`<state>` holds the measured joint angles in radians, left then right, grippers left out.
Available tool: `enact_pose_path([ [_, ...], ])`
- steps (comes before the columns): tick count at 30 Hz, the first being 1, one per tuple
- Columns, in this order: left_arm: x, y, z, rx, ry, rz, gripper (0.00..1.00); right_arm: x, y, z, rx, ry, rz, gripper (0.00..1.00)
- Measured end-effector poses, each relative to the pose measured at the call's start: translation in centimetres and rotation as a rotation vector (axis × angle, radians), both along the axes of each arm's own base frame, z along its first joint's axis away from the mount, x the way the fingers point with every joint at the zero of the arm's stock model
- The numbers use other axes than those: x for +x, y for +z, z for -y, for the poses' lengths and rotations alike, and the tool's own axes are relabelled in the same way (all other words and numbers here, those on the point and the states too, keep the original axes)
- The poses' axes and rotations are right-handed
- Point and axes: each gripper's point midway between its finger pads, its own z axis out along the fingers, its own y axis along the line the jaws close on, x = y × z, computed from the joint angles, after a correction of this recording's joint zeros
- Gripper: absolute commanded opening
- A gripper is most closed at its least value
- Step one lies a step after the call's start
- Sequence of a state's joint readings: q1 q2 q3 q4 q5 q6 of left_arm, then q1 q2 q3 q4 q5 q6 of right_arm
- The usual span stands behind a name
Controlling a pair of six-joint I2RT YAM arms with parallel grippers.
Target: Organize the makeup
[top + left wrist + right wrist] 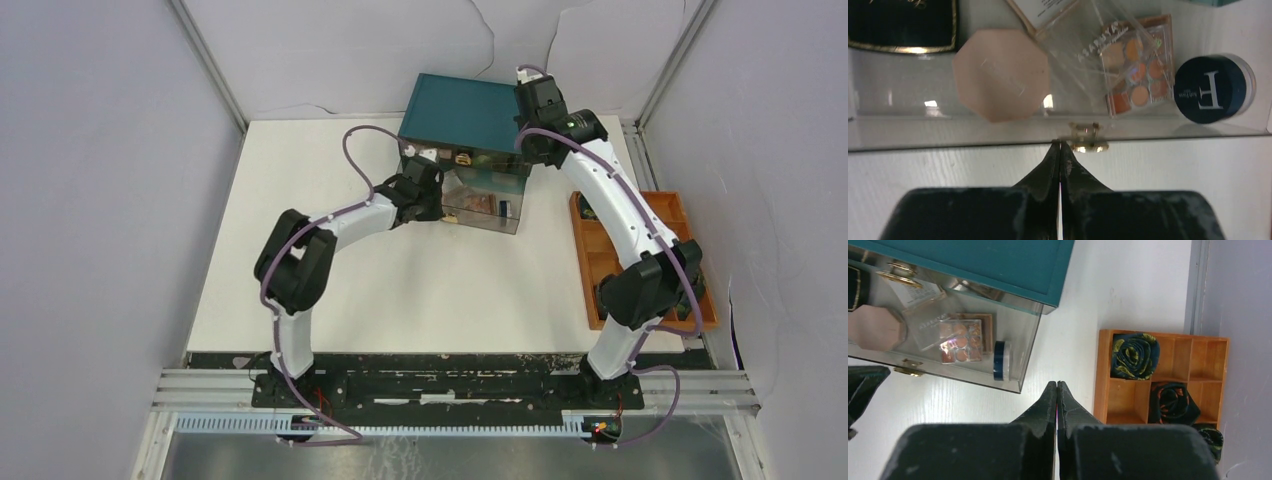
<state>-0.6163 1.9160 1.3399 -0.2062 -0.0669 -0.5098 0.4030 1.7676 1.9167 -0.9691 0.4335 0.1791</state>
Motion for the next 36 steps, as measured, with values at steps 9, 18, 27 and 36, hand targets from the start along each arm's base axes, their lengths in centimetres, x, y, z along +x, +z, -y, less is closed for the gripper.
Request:
enact_pose_path([
  [9, 2.6, -4.5, 0.8, 0.035, 0.0, -0.056, 0.03, -0.3, -0.2, 3.2, 0.033, -0.065, -0.02, 0.0],
  [18, 7.8, -4.7, -1.7, 0.014, 0.082, -0.033, 0.03, -0.6, -1.5, 3.8, 0.05, -0.087, -0.05, 0.0],
  [27, 11.0, -2.8, -1.5, -0.011, 0.097, 0.021, 0.03, -0.1, -3.3, 4.7, 0.06, -0.131, -0.069, 0.0],
  [36, 12.2, -1.9, -0.9, -0.053, 0.121, 0.054, 0.03, -0.2, -5.9, 5.1, 0.079, -0.168, -0.114, 0.0],
])
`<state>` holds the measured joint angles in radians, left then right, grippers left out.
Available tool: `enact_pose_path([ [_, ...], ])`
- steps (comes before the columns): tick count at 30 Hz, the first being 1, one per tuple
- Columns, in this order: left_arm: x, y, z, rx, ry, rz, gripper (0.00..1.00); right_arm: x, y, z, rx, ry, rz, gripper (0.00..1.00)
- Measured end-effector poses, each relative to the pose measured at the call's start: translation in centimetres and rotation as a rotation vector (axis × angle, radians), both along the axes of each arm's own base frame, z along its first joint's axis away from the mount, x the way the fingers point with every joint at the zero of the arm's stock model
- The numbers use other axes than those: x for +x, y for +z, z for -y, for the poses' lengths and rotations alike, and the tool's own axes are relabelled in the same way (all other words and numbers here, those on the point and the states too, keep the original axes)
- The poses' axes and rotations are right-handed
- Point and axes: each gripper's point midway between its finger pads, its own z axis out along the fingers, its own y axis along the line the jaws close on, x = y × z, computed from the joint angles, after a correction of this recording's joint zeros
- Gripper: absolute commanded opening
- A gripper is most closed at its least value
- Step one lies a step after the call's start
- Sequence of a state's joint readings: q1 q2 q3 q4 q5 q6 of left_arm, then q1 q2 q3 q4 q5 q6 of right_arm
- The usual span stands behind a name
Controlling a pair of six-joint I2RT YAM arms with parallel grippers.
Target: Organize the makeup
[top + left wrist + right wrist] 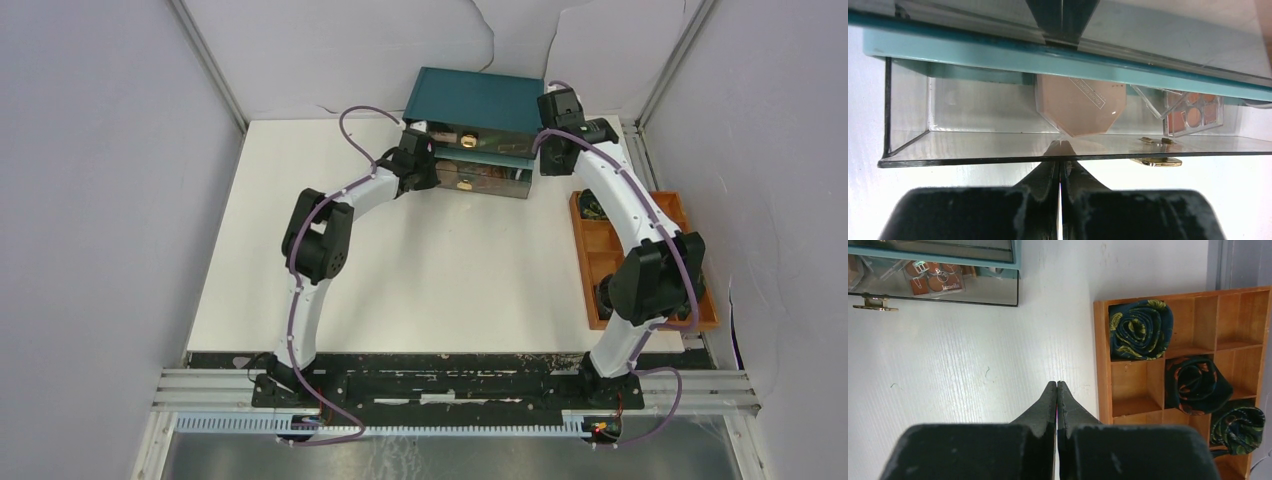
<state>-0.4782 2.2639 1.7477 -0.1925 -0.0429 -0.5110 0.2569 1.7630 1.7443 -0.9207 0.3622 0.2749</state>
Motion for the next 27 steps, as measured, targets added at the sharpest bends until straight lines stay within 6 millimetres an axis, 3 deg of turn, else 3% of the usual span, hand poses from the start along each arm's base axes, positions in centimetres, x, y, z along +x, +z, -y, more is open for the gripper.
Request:
enact_pose_path([
  [6, -0.5, -0.4, -0.2, -0.015, -0.006, 0.008, 0.03, -0.3, -1.6, -0.3, 0.023, -0.004, -0.03, 0.0],
  [13, -2.5, -1.4, -4.1, -0.013, 0.038, -0.006, 0.03, -1.5, -4.5, -0.7, 0.049, -0.004, -0.1, 0.0],
  [20, -4.1, -0.7, -5.7, -0.028, 0.061, 0.001, 0.03, -2.0, -6.3, -1.3, 0.085, 0.008, -0.118, 0.0],
  [27, -7.0, 1.4, -7.1, 0.004, 0.04, 0.007, 0.03, -4.3, -11.0, -2.6, 0.248, -0.043, -0.133, 0.0],
])
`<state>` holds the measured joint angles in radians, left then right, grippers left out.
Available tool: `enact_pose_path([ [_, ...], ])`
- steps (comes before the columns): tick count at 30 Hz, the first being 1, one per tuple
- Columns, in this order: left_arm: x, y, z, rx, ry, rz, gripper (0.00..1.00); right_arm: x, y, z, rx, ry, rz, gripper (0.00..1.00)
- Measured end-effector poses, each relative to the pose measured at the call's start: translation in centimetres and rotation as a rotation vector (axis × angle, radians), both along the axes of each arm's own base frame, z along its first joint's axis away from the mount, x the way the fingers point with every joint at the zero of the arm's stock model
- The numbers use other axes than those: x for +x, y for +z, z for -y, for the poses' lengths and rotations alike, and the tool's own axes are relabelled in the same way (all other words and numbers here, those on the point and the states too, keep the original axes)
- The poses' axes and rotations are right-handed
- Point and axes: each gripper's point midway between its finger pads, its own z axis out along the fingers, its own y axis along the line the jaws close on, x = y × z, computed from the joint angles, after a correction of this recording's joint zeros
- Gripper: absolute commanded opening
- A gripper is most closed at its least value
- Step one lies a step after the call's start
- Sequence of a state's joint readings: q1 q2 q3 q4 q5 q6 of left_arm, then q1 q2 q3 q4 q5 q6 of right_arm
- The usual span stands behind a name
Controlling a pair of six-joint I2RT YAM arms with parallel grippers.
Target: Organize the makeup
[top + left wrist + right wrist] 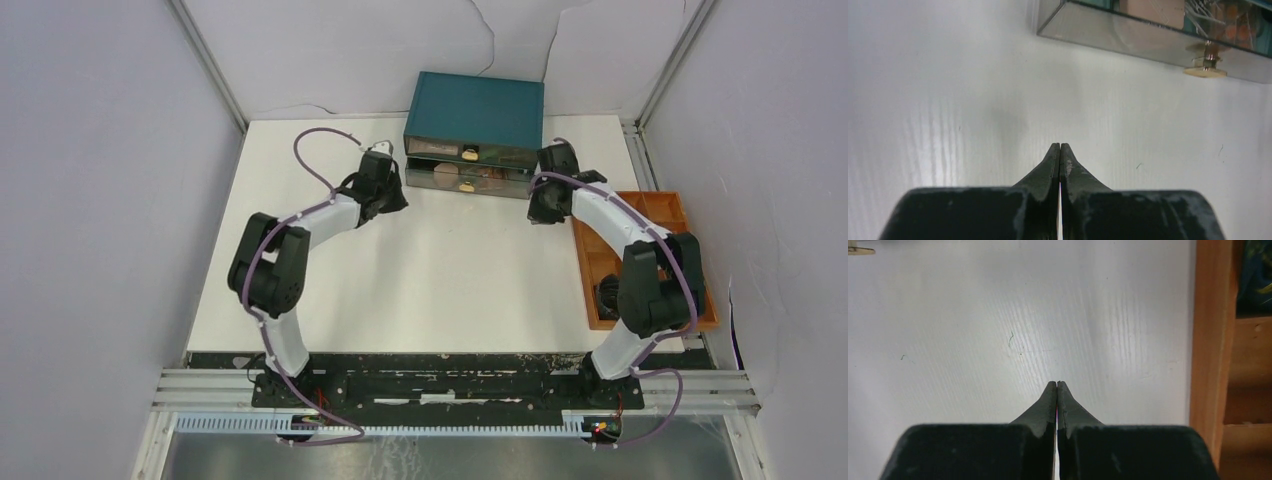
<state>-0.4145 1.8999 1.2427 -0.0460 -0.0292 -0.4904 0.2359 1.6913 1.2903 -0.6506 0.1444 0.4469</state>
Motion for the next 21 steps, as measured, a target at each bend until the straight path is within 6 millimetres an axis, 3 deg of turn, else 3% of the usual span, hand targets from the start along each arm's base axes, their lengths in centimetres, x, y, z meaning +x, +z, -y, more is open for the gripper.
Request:
enact_pose_path([
  [6, -4.2, 0.7, -3.1, 0.037, 0.018, -0.011, 0.04, 0.6, -3.4, -1.4, 0.247, -0.166, 0.037, 0.0],
  [13, -8.8, -0.8, -6.4, 0.095, 0.048, -0.079, 0.04, 5.4, -3.7, -3.2, 0.42, -0.293, 0.172, 0.0],
  [21, -10.3, -0.5, -7.5, 0.122, 0.056, -0.073, 0.04, 7.2, -6.0, -3.1, 0.536, -0.469, 0.245, 0.0],
])
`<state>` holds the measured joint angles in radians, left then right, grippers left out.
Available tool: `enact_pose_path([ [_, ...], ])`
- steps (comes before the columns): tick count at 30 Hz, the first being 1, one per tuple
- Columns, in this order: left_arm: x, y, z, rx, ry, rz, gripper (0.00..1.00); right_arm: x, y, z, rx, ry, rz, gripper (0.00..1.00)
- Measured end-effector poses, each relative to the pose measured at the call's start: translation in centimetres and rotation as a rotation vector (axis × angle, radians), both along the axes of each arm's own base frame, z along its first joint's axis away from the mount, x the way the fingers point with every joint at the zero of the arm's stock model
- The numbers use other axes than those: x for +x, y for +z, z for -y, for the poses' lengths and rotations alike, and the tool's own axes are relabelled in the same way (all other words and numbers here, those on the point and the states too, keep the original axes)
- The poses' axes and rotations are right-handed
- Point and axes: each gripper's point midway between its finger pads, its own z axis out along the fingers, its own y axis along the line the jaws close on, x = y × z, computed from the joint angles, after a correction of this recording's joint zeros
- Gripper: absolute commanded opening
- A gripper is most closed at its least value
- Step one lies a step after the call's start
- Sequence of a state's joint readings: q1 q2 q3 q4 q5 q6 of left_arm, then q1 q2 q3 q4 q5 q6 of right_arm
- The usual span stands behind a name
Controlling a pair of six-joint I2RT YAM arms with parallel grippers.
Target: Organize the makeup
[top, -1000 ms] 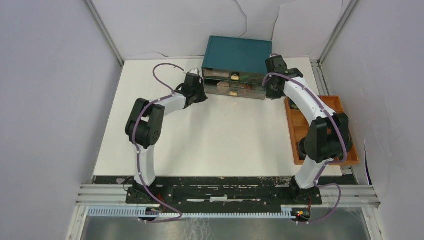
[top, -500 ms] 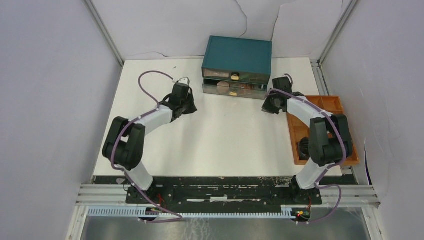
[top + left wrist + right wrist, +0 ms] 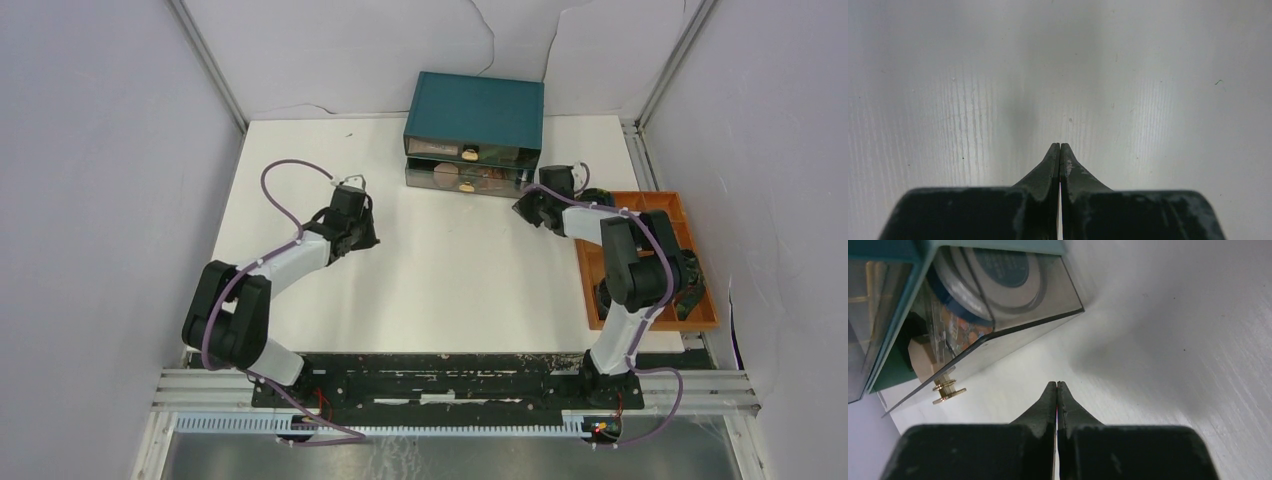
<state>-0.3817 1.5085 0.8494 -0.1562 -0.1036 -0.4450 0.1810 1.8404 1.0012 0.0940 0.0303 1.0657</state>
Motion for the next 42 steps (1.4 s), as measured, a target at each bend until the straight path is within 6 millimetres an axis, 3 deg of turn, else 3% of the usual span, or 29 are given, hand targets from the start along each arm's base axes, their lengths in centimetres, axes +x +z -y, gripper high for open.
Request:
enact_pose_path([
  [6, -1.1, -1.2, -0.5, 0.021, -0.006, -0.034, 0.04, 1.3, -0.8, 0.3, 0.023, -0.064, 0.042, 0.0],
  [15, -1.3, -1.3, -0.7, 0.036, -0.022, -0.037, 0.04, 3.9, -2.0, 0.5, 0.044, -0.124, 0.09, 0.01],
  [21, -1.3, -1.4, -1.0, 0.052, -0.032, -0.038, 0.04, 6.8, -1.8, 0.0, 0.074, -0.143, 0.138, 0.0],
  [26, -1.4, -1.5, -1.0, 0.054, -0.033, -0.043, 0.04, 7.5, -1.7, -0.2, 0.083, -0.147, 0.143, 0.01],
  [31, -1.5, -1.5, -1.1, 0.056, -0.034, -0.048, 0.08, 7.1, -1.5, -0.2, 0.085, -0.144, 0.13, 0.01],
  [34, -1.6, -1.7, -1.2, 0.061, -0.033, -0.056, 0.11, 5.5, -0.4, -0.5, 0.084, -0.107, 0.098, 0.01],
  [39, -2.2, -1.7, -2.0, 0.104, -0.031, -0.072, 0.23, 1.9, 4.5, -1.4, 0.023, 0.039, 0.077, 0.03],
  [40, -2.3, -1.4, -2.3, 0.114, -0.028, -0.068, 0.24, 1.0, 5.7, -1.4, -0.009, 0.079, 0.08, 0.06],
  [42, -2.3, -0.6, -2.8, 0.131, -0.021, -0.046, 0.26, -0.7, 8.0, -1.1, -0.087, 0.153, 0.098, 0.24],
])
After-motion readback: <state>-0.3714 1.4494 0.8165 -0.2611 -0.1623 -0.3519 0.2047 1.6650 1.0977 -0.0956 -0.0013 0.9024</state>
